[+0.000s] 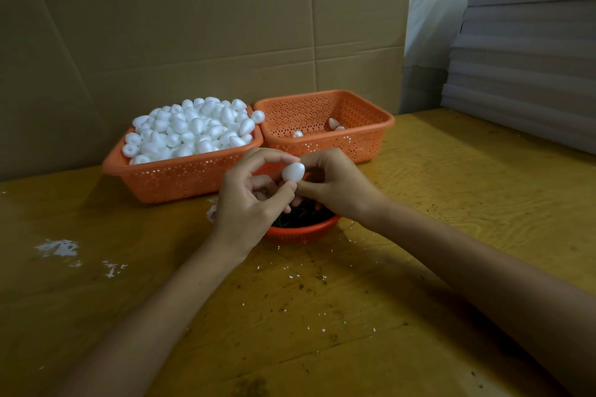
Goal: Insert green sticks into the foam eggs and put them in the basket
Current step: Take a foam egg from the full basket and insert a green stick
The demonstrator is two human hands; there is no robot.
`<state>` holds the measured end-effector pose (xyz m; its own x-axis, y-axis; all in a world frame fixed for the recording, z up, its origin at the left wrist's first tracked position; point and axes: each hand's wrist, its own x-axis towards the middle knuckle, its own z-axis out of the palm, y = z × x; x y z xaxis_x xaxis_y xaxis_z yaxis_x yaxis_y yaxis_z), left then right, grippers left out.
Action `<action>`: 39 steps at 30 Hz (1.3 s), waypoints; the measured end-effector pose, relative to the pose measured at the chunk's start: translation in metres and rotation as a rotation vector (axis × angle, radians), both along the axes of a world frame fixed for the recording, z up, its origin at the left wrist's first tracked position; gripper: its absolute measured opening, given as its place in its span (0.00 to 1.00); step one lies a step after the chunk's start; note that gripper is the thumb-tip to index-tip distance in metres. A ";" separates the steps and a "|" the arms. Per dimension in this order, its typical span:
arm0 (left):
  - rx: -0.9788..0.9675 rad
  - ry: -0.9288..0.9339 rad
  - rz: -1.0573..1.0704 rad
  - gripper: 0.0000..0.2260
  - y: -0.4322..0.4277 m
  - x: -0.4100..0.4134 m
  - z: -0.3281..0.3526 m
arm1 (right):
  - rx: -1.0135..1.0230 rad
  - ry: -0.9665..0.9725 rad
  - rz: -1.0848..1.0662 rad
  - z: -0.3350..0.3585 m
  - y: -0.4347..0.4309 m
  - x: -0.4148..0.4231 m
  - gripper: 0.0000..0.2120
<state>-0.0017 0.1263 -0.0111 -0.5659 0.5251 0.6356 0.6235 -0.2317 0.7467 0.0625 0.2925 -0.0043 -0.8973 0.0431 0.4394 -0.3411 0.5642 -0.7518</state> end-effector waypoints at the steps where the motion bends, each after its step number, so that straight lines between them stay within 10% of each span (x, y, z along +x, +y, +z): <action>1: 0.005 -0.002 0.002 0.09 0.000 0.000 0.000 | -0.002 -0.007 0.001 0.000 0.000 0.000 0.04; 26: 0.107 -0.097 0.062 0.12 -0.001 -0.010 -0.008 | -0.205 -0.009 -0.015 0.012 0.007 0.003 0.08; 39: -0.110 0.623 0.150 0.15 -0.002 0.009 -0.023 | -0.016 0.041 -0.551 0.010 0.085 -0.002 0.11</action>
<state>0.0075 0.1243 -0.0340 -0.1812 0.5498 0.8154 0.9671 -0.0508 0.2491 0.0600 0.3771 0.0056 -0.7221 0.5084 0.4692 -0.0282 0.6559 -0.7543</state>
